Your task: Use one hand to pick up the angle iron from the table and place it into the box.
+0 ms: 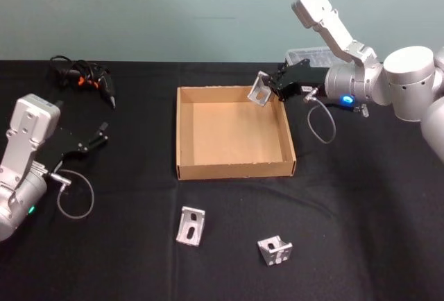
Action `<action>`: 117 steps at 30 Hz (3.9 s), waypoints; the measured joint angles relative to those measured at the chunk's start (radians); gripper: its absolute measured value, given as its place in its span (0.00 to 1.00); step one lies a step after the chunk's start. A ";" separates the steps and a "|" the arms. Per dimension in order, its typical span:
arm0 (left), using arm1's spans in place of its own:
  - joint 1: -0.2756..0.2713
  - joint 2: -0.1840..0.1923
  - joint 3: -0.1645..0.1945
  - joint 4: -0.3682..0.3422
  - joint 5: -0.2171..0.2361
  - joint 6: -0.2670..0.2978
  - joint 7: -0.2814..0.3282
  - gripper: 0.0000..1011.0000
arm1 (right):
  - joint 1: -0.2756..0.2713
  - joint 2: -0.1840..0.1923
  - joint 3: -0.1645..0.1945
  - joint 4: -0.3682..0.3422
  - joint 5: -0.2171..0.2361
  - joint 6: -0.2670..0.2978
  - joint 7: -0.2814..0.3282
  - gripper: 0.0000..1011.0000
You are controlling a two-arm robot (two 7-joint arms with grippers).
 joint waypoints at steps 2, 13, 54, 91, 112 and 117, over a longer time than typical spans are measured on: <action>0.000 0.000 0.000 0.000 0.000 0.000 0.000 0.99 | 0.013 -0.013 -0.004 0.028 -0.008 -0.004 0.007 0.07; 0.000 0.000 0.000 0.000 0.000 0.000 0.000 0.99 | 0.031 -0.051 -0.037 0.100 -0.065 -0.004 0.054 0.07; 0.000 0.000 0.000 0.000 0.000 0.000 0.000 0.99 | -0.333 0.142 0.143 -0.472 0.025 0.040 -0.035 0.96; 0.000 0.000 0.000 0.000 0.000 0.000 0.000 0.99 | -0.326 0.505 -0.104 -0.819 0.027 0.030 0.426 0.99; 0.000 0.000 0.000 0.000 0.000 0.000 0.000 0.99 | -0.274 0.497 -0.223 -0.771 -0.025 0.006 0.459 0.99; 0.000 0.000 0.000 0.000 0.000 0.000 0.000 0.99 | -0.258 0.480 -0.246 -0.738 -0.027 -0.002 0.459 0.99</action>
